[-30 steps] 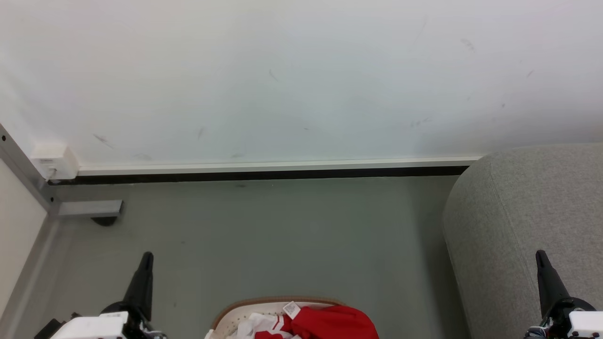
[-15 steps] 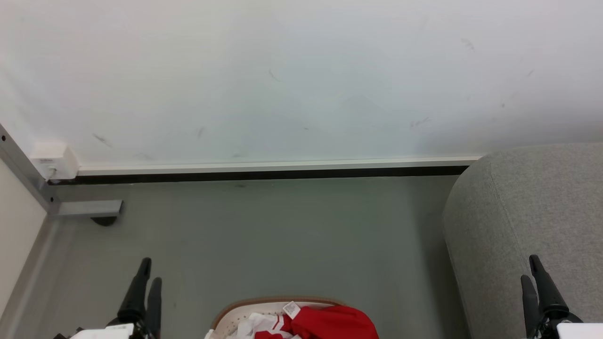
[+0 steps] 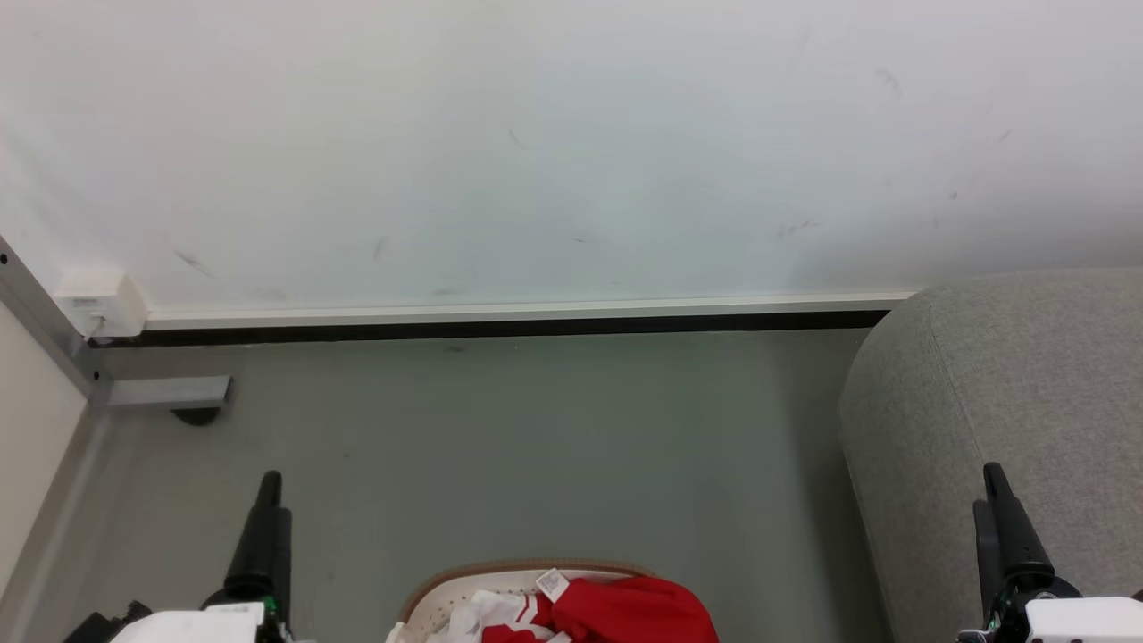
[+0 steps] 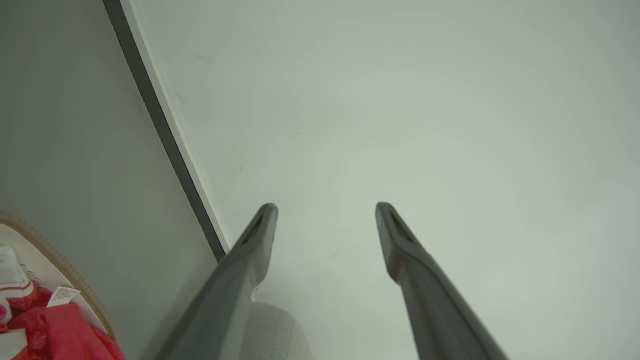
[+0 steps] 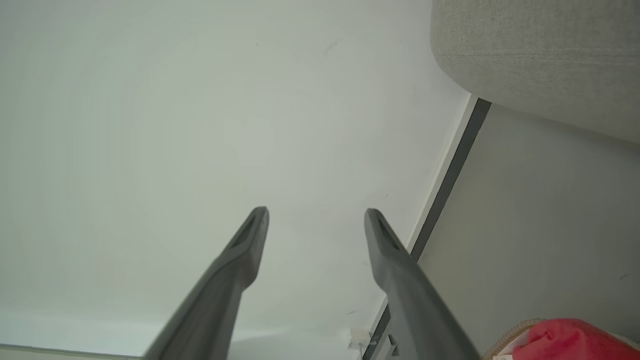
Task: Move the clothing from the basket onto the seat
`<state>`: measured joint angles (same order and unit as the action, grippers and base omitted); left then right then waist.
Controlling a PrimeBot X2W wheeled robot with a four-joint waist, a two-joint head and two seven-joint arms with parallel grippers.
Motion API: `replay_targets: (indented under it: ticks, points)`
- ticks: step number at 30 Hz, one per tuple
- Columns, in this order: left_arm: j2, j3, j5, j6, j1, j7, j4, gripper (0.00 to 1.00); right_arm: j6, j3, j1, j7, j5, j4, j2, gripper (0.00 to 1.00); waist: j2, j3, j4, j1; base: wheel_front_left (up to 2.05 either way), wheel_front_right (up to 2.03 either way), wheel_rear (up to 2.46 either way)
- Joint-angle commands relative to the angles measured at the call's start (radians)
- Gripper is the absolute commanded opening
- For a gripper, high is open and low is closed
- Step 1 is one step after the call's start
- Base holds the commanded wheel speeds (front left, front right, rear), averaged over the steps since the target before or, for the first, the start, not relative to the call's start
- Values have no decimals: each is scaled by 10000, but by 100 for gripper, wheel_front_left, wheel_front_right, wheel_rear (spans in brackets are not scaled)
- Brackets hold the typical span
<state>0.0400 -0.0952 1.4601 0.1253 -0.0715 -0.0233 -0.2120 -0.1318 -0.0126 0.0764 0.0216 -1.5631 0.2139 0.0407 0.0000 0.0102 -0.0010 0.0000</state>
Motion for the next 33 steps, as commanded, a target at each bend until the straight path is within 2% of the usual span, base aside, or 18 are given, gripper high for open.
replay_targets:
  ticks: [1,16,22,31,33]
  points:
    - [70,4,-405,9,-160,133,280,100,3,38,266,-104,280,-232,133,100,0,5,-6,0,0,0,0]
    - [85,389,-4130,-209,1,719,1094,100,6,629,356,-694,3334,-635,198,100,0,98,-45,0,0,0,0]
    - [91,491,-5385,-370,98,924,1287,100,7,974,382,-903,4574,-721,285,100,0,96,-82,0,0,0,0]
    - [104,556,-7239,-724,208,1220,1452,100,8,892,332,-1197,6821,-659,250,100,0,83,-74,0,0,0,0]
    - [105,558,-7444,-783,228,1254,1430,100,9,922,325,-1229,7031,-650,231,100,0,78,-73,0,0,0,0]
